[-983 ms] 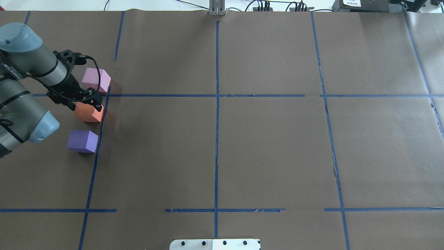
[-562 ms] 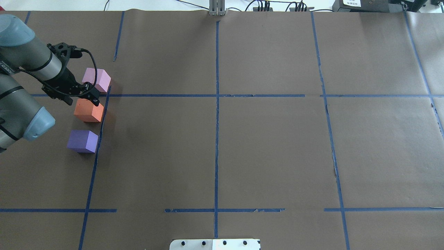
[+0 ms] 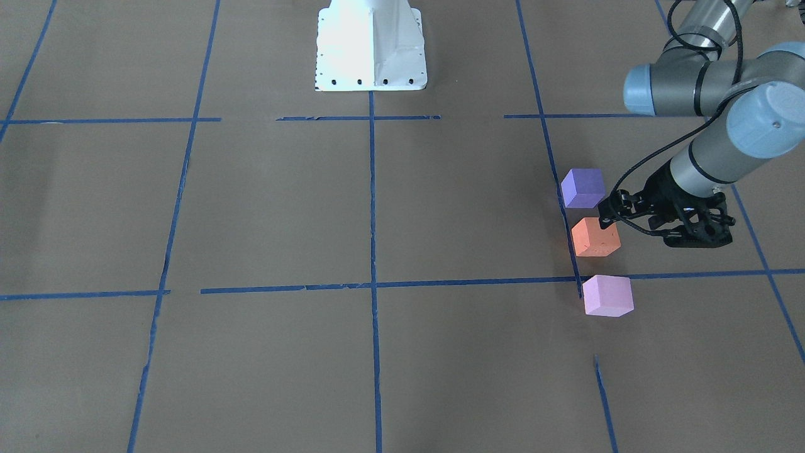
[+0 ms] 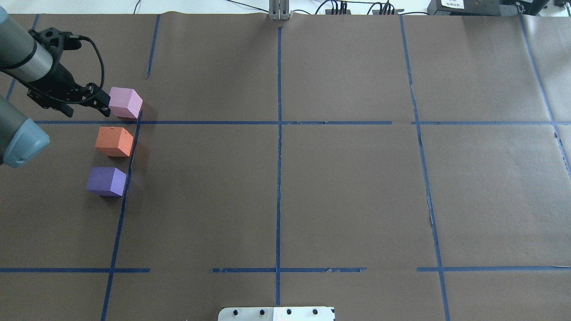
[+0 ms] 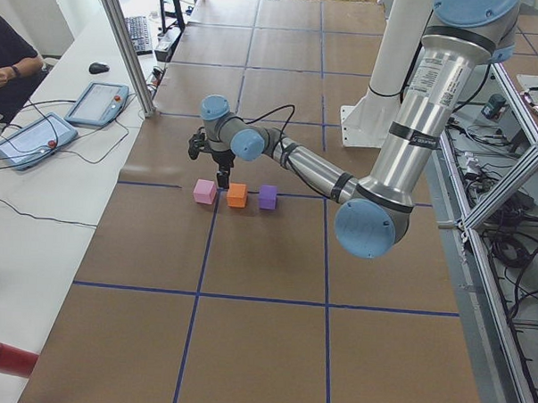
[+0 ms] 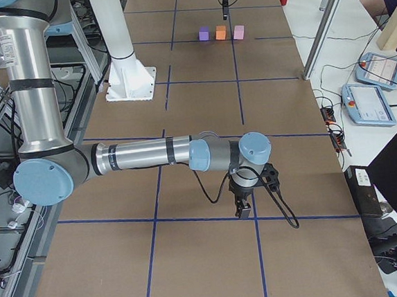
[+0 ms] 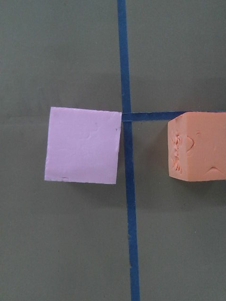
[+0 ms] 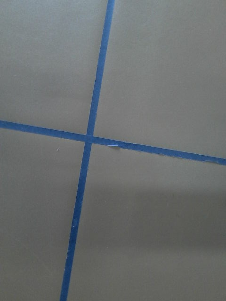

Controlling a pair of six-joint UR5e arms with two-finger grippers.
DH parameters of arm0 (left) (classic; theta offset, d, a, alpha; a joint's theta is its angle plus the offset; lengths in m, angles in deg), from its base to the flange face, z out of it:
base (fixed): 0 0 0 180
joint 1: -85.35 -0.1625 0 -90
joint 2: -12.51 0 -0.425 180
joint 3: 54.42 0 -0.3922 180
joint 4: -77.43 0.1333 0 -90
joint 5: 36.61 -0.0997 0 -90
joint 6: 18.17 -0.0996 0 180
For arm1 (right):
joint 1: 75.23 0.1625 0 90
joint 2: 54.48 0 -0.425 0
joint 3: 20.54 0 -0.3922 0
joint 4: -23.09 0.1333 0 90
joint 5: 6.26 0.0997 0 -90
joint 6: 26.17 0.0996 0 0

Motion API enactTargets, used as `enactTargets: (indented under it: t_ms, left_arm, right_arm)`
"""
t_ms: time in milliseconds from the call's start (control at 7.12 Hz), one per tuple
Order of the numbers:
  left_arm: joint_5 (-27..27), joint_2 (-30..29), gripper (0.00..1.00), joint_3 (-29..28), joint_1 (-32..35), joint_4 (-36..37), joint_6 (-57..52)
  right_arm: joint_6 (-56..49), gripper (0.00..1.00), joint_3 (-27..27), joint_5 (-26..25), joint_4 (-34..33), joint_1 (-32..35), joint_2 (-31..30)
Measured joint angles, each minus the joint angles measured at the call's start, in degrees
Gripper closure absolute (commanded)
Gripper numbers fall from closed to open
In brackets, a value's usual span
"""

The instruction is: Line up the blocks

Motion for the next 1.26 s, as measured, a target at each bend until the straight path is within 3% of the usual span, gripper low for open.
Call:
enactTargets:
  t_ms: [562, 1264]
  left_arm:
    - [0.70, 7.22, 0.00, 4.98, 7.77, 0.41, -5.93]
    - [1.92, 15.82, 0.00, 3.74, 17.96, -0.32, -29.90]
  right_arm:
    - [0.00, 0.00, 0.00, 0.00, 0.00, 0.00, 0.00]
    - [0.00, 0.00, 0.00, 0.00, 0.00, 0.00, 0.00]
